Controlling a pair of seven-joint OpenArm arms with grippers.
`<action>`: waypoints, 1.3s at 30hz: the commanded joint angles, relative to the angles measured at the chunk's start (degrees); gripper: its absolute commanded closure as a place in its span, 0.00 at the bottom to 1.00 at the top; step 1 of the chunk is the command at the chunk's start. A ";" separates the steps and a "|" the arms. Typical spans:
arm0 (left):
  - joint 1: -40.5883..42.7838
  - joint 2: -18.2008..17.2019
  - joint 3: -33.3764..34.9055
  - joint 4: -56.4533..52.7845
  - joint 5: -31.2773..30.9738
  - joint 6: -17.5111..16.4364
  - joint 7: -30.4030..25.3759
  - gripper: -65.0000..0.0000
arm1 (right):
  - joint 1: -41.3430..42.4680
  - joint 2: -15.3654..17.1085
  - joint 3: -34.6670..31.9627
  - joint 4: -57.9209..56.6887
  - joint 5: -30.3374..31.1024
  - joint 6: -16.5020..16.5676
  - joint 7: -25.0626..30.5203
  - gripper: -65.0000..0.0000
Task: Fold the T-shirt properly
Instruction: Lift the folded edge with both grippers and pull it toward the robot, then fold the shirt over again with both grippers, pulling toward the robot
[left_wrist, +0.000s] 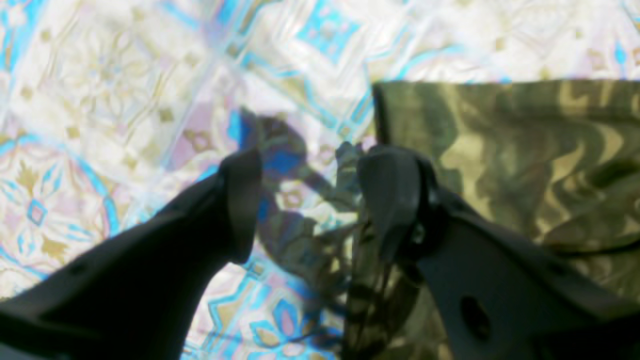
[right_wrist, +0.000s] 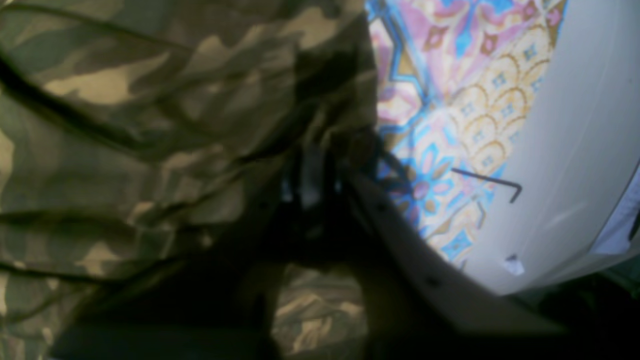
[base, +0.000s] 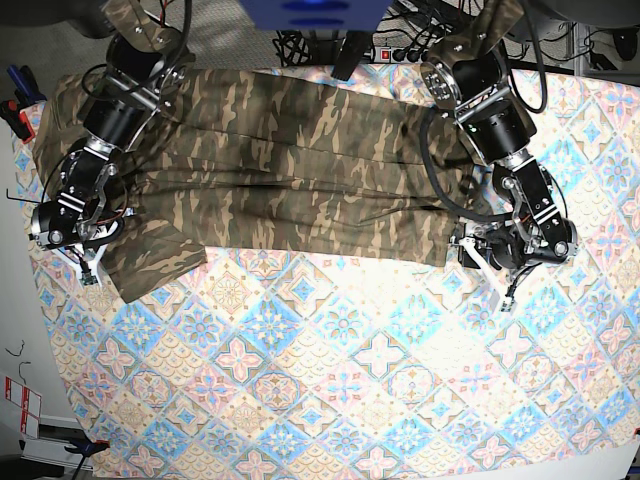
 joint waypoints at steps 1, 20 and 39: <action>-1.12 -0.61 0.29 0.22 -1.37 -0.25 -0.72 0.46 | 1.26 0.85 -0.07 0.95 0.13 -0.27 0.52 0.99; -5.08 2.12 0.38 -19.03 -1.90 -0.25 -6.96 0.46 | 1.26 0.85 -0.07 0.95 0.04 -0.27 0.61 0.99; -3.14 1.50 9.78 -19.03 -2.51 -0.25 -6.96 0.96 | 1.35 0.85 0.11 0.95 0.04 -0.27 0.61 0.99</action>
